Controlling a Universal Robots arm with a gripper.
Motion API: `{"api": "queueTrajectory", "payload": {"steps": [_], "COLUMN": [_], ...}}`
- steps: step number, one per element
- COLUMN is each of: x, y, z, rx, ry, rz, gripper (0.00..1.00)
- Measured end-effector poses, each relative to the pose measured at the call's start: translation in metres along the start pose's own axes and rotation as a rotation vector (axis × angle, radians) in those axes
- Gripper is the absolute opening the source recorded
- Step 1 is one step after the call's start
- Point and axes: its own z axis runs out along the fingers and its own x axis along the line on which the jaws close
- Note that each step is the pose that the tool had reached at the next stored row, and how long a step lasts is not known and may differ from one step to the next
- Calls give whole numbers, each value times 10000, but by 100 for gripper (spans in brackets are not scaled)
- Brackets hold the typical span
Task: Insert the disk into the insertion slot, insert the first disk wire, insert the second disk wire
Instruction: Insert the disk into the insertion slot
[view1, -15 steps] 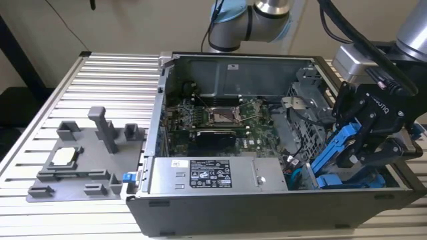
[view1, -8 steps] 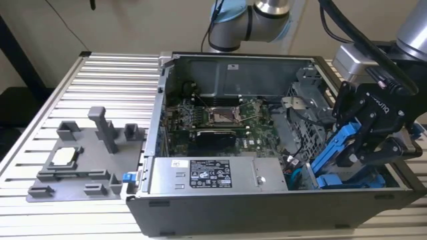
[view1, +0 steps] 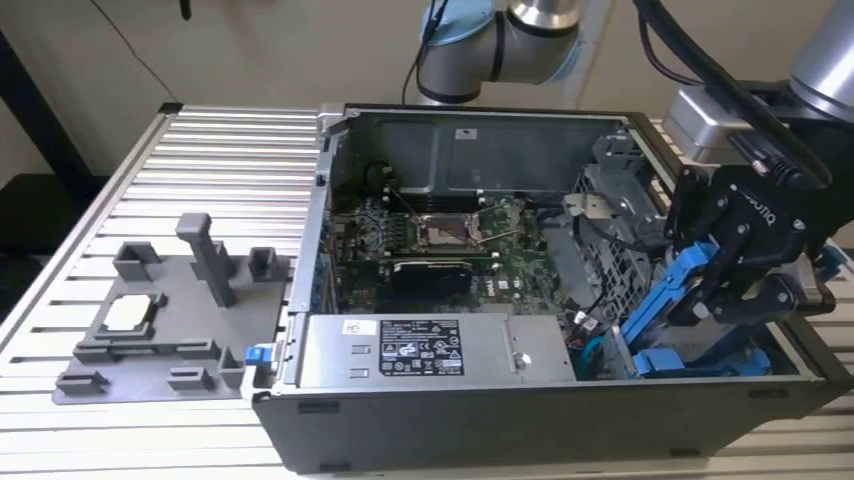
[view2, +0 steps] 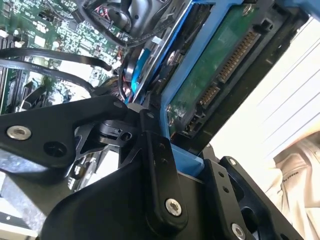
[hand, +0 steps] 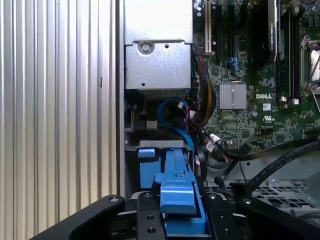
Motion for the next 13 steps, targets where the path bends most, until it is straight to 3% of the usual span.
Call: {"api": "queueTrajectory", "payload": {"steps": [9,12,13], "x": [-48,-48,-48], "y": [11,10,10], "z": [3,2,2], "rx": [-5,0,1], "ry": [-8,-2,-4], "rz": [47,47,47], "gripper": [33,40,47]}}
